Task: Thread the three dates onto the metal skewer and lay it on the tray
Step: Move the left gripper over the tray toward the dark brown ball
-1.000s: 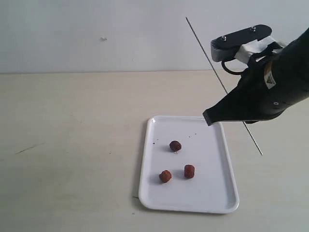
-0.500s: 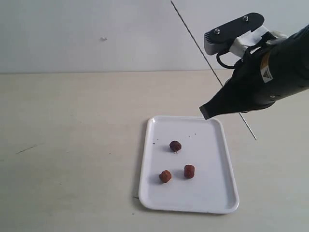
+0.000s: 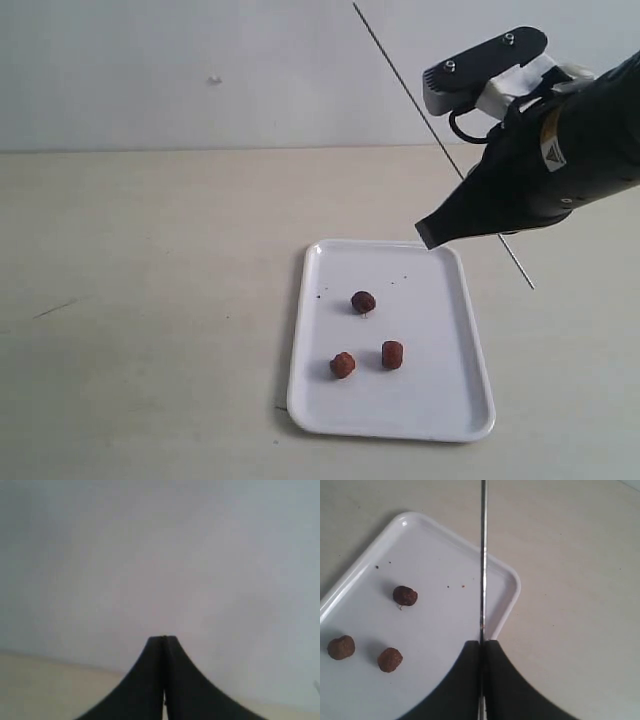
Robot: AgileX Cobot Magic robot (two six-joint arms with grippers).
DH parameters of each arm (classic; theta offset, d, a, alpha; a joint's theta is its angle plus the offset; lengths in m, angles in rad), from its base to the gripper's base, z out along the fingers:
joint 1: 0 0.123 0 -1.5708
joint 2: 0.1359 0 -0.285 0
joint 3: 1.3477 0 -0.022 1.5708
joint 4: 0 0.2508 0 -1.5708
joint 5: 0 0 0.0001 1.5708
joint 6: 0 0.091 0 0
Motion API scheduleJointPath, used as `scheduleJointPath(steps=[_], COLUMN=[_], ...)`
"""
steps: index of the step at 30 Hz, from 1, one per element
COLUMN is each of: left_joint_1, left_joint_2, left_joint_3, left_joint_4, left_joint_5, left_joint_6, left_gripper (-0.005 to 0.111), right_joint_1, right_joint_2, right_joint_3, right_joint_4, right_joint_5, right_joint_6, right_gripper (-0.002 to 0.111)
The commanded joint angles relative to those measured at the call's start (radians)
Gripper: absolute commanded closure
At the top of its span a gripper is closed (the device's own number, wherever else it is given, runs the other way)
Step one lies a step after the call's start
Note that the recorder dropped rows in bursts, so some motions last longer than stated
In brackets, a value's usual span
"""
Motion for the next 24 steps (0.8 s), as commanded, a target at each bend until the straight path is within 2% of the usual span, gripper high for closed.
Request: scheduleJointPath(steps=[1, 4, 5, 6, 7, 8, 9, 10, 12, 15, 17, 20, 24], left_joint_1=[-0.027, -0.091, -0.155, -0.191, -0.263, -0.289, -0.344, -0.361, -0.396, -0.399, -0.416, -0.491, -0.539], left_joint_2=[0.351, 0.554, 0.672, 0.717, 0.821, 0.860, 0.942, 0.971, 1.076, 1.165, 1.206, 1.262, 1.311], left_joint_3=[-0.206, -0.287, -0.328, -0.350, -0.397, -0.418, -0.473, -0.496, -0.598, -0.720, -0.767, -0.823, -0.869], left_joint_4=[-0.025, -0.035, -0.051, -0.051, -0.049, -0.049, -0.041, -0.031, -0.043, -0.196, -0.257, -0.161, -0.100], left_joint_5=[0.342, 0.407, 0.418, 0.416, 0.417, 0.431, 0.463, 0.485, 0.586, 0.718, 0.751, 0.761, 0.751], left_joint_6=[0.042, 0.097, 0.145, 0.177, 0.285, 0.340, 0.446, 0.471, 0.376, 0.254, 0.219, 0.122, -0.026], left_gripper=[0.107, 0.107, 0.107, 0.107, 0.107, 0.107, 0.107, 0.107, 0.107, 0.105, 0.095, 0.072, 0.067], right_joint_1=[0.001, 0.001, 0.001, 0.001, 0.001, 0.001, -0.002, -0.007, -0.060, -0.146, -0.176, -0.176, -0.176], right_joint_2=[-0.009, -0.009, -0.009, -0.009, -0.009, -0.009, -0.009, -0.009, -0.007, -0.007, -0.007, -0.007, -0.007], right_joint_3=[0.005, 0.005, 0.005, 0.005, 0.009, 0.015, 0.045, 0.054, 0.094, 0.096, 0.096, 0.096, 0.096], right_joint_4=[-0.015, -0.016, -0.010, -0.006, -0.008, -0.010, -0.012, -0.014, -0.016, -0.013, -0.006, 0.000, 0.002], right_joint_5=[0.067, 0.078, 0.091, 0.102, 0.136, 0.139, 0.136, 0.132, 0.099, 0.104, 0.102, 0.087, 0.083], right_joint_6=[-0.004, 0.051, 0.069, 0.078, 0.096, 0.101, 0.122, 0.134, 0.151, 0.151, 0.151, 0.136, 0.125], right_gripper=[0.108, 0.108, 0.108, 0.108, 0.108, 0.108, 0.108, 0.108, 0.108, 0.108, 0.108, 0.108, 0.108])
